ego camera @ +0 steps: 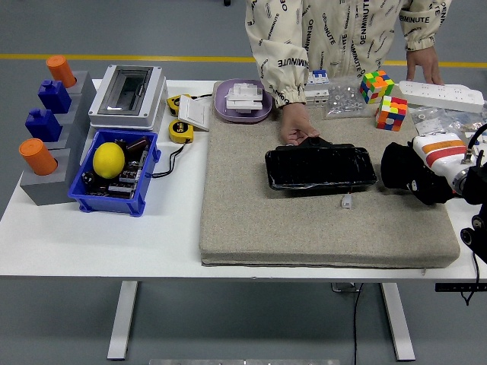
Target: Pick the rag up,wipe the panel,place it on the desk
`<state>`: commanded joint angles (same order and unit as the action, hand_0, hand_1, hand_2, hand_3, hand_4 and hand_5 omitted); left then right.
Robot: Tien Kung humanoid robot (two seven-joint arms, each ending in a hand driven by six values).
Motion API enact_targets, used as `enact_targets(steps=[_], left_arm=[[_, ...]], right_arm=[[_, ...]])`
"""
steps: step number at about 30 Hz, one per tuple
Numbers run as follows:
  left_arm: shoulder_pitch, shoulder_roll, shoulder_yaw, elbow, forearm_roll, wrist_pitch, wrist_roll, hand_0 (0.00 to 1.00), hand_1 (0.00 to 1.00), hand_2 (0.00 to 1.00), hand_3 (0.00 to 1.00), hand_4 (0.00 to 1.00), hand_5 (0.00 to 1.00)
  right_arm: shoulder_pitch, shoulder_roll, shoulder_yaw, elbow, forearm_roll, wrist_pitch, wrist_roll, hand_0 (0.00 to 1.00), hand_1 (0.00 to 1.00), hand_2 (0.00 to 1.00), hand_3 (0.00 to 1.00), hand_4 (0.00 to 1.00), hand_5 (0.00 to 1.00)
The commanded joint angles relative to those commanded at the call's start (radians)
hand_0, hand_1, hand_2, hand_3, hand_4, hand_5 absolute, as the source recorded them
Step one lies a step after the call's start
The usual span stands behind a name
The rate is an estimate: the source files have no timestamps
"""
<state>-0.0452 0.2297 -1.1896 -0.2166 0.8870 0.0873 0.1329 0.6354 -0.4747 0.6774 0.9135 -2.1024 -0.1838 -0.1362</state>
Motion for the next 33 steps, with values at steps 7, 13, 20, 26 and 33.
enact_targets(steps=[7,13,20,26,33], left_arm=[[0.0,0.001,-0.003,-0.001,0.003,0.0,-0.001,0.65,0.662,0.695,0.581,0.684,0.449],[0.003,0.003,-0.005,-0.001,0.006,0.0,-0.001,0.65,0.663,0.695,0.581,0.684,0.449],[0.007,0.008,-0.007,0.0,0.01,0.0,-0.001,0.65,0.663,0.695,0.581,0.683,0.448],[0.007,0.011,-0.003,-0.001,0.01,0.0,-0.001,0.65,0.662,0.695,0.581,0.684,0.448],[0.008,0.013,0.001,-0.002,0.011,0.0,-0.001,0.65,0.663,0.695,0.58,0.683,0.448]], right_arm=[[-0.018,-0.01,0.041,0.02,0.013,0.005,-0.009,0.389,0.419,0.476,0.502,0.965,0.177],[-0.041,-0.013,0.072,0.053,0.054,0.022,-0.039,0.391,0.419,0.476,0.502,0.964,0.178],[-0.07,-0.038,0.086,0.109,0.168,0.044,-0.096,0.396,0.422,0.477,0.502,0.966,0.177],[-0.118,-0.077,0.122,0.21,0.288,0.055,-0.175,0.399,0.422,0.476,0.502,0.966,0.178],[-0.162,-0.095,0.153,0.275,0.337,0.062,-0.225,0.401,0.422,0.478,0.502,0.964,0.18]])
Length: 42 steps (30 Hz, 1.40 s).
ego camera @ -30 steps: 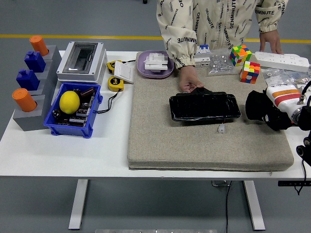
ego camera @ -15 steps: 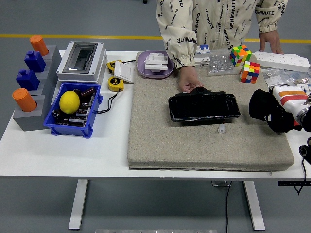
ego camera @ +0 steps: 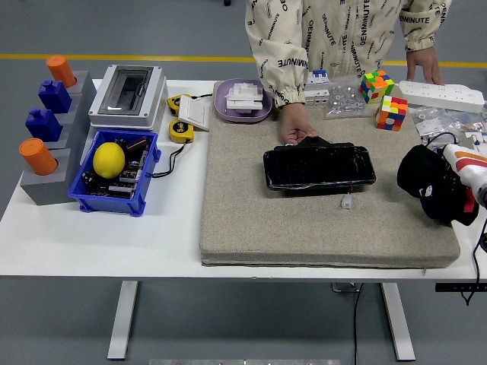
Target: Pick the rag up,wipe the panel,place it on the desk
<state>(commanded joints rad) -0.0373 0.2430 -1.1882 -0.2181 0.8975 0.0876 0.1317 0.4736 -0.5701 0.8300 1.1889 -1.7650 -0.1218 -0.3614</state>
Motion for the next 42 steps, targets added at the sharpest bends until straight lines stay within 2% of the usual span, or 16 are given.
enact_targets(steps=[19,29,35,42], left_arm=[[0.002,-0.003,-0.002,0.001,0.001,0.0,0.0,0.65,0.664,0.695,0.581,0.683,0.448],[0.006,0.009,-0.013,0.001,0.01,0.0,-0.001,0.65,0.663,0.696,0.58,0.682,0.448],[0.005,0.014,-0.013,0.0,0.012,0.0,-0.001,0.65,0.663,0.696,0.58,0.682,0.448],[0.007,0.016,-0.019,0.002,0.015,0.0,-0.001,0.65,0.662,0.696,0.581,0.682,0.449]], right_arm=[[-0.047,0.012,0.013,0.019,-0.002,0.007,-0.025,0.395,0.423,0.478,0.501,0.959,0.188],[-0.043,0.033,0.026,0.026,-0.007,-0.003,-0.075,0.404,0.421,0.476,0.502,0.956,0.192],[-0.03,0.035,0.024,0.039,0.052,-0.01,-0.117,0.402,0.42,0.476,0.502,0.953,0.194],[-0.047,0.006,0.021,0.09,0.157,-0.007,-0.157,0.391,0.42,0.475,0.5,0.953,0.195]])
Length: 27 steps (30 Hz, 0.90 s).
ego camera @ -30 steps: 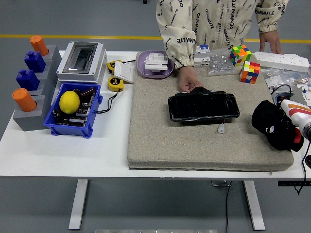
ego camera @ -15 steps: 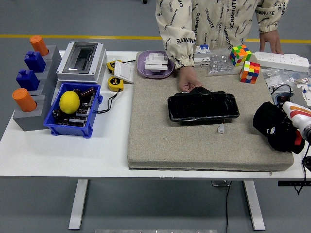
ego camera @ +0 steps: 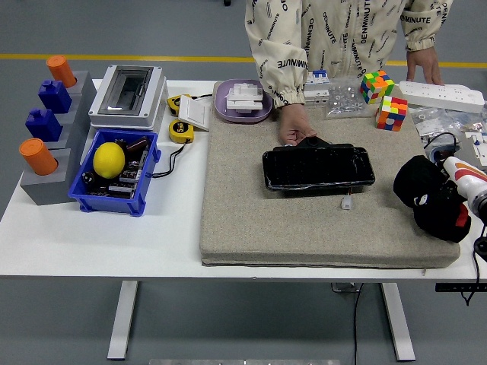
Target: Pick the rag up,wipe the panel,place it on the desk
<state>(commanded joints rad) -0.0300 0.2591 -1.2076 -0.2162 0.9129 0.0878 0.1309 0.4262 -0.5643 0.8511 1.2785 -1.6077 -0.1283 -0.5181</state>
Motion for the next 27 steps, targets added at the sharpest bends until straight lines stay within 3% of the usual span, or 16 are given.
enact_targets(steps=[6,27], left_arm=[[0.001,-0.001,-0.003,0.001,0.001,0.0,0.0,0.65,0.662,0.696,0.581,0.683,0.449],[-0.003,-0.001,0.001,0.0,-0.002,-0.001,0.0,0.65,0.662,0.695,0.581,0.683,0.448]], right_arm=[[-0.02,-0.018,-0.006,0.029,0.026,0.005,-0.013,0.389,0.419,0.475,0.499,0.951,0.196],[-0.024,0.004,-0.026,0.027,0.122,-0.003,-0.038,0.385,0.414,0.473,0.496,0.947,0.198]])
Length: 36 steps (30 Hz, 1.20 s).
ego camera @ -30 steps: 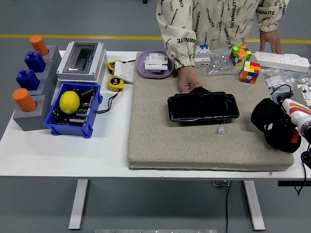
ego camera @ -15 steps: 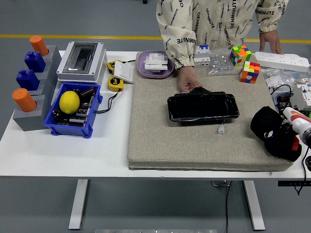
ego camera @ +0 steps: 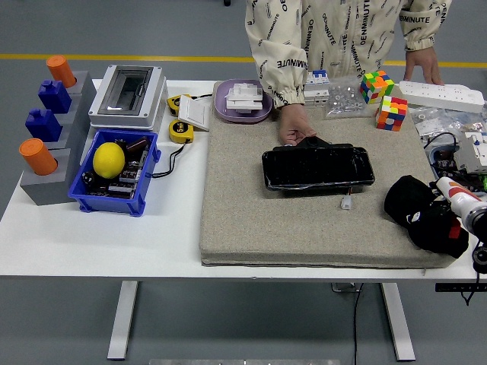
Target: Pick the rag up,wipe the panel,place it on the desk
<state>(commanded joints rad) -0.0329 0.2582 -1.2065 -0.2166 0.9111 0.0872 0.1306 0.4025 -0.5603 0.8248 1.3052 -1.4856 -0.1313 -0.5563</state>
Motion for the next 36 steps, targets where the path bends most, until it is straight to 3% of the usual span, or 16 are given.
enact_targets(steps=[19,20,25,26,31,32,36], left_arm=[[0.005,0.003,0.002,0.0,0.0,0.0,0.0,0.65,0.662,0.695,0.58,0.681,0.447],[0.006,0.004,0.003,0.0,0.0,0.0,0.0,0.651,0.662,0.695,0.58,0.681,0.447],[0.005,0.003,0.007,-0.002,-0.003,0.0,0.0,0.651,0.662,0.695,0.58,0.681,0.447],[0.005,0.004,0.008,-0.002,-0.004,0.0,0.0,0.651,0.663,0.695,0.58,0.681,0.446],[0.006,0.004,0.008,-0.001,-0.003,0.0,0.0,0.651,0.663,0.695,0.58,0.681,0.446],[0.006,0.004,0.007,-0.001,-0.002,0.0,0.0,0.65,0.662,0.695,0.58,0.681,0.446],[0.006,0.004,0.005,-0.001,-0.001,0.0,0.0,0.65,0.662,0.695,0.58,0.681,0.446]], right_arm=[[0.005,-0.008,0.013,0.01,-0.02,0.024,0.009,0.405,0.422,0.482,0.506,0.902,0.238],[0.005,-0.009,0.013,0.012,-0.02,0.029,0.01,0.426,0.431,0.496,0.501,0.837,0.35],[0.006,-0.009,0.014,0.013,-0.019,0.057,0.016,0.426,0.431,0.496,0.501,0.837,0.35],[0.006,-0.009,0.015,0.013,-0.019,0.062,0.017,0.475,0.454,0.517,0.506,0.917,0.429],[0.006,-0.01,0.018,0.013,-0.022,0.085,0.024,0.475,0.454,0.517,0.506,0.917,0.429],[0.006,-0.011,0.019,0.013,-0.022,0.087,0.024,0.524,0.491,0.567,0.516,0.998,0.509],[0.007,-0.015,0.022,0.015,-0.022,0.095,0.03,0.524,0.491,0.567,0.516,0.998,0.509]])
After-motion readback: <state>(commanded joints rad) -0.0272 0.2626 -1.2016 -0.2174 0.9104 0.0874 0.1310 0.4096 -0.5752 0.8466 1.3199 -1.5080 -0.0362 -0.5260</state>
